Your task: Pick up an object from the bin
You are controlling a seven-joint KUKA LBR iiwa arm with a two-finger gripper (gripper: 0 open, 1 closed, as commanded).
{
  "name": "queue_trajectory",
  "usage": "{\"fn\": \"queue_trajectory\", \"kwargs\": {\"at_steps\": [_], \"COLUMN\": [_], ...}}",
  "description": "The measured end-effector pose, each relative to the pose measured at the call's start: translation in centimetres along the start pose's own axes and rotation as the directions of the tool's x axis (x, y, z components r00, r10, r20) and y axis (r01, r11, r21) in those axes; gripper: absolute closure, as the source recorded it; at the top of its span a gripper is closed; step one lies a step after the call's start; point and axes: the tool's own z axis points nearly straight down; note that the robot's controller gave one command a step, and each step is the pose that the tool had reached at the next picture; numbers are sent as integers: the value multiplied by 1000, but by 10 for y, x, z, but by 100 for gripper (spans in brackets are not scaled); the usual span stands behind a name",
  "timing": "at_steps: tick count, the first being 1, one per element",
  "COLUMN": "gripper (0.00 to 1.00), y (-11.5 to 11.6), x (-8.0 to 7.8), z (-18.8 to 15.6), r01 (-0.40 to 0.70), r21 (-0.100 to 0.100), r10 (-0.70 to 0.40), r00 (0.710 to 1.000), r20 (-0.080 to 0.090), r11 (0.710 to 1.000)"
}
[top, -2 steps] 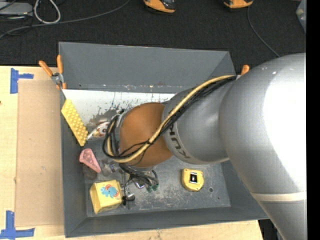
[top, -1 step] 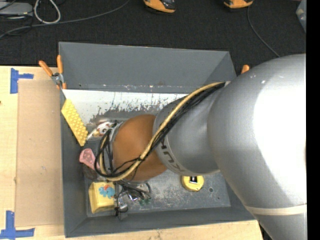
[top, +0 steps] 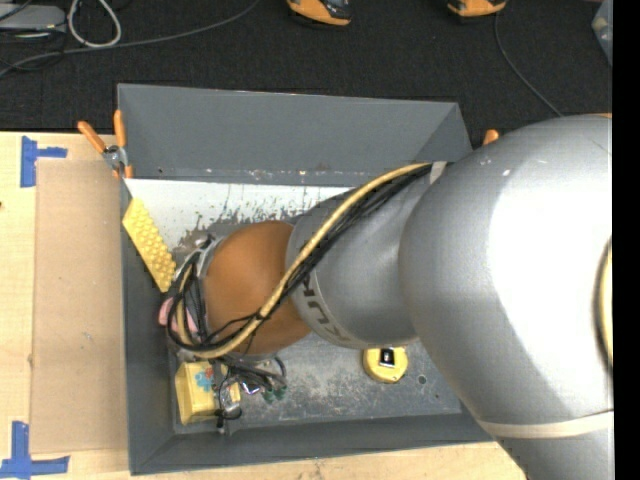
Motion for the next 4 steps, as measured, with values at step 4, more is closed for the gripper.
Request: {"fn": "queue_trajectory", "kwargs": {"at_steps": [4], "gripper": [0], "y": [6], "x": [11], "z": [-68], "r01": [16], "r21": [-2], "r10": [-16], "r00": [1000], "r20": [-2], "r11": [1000]}}
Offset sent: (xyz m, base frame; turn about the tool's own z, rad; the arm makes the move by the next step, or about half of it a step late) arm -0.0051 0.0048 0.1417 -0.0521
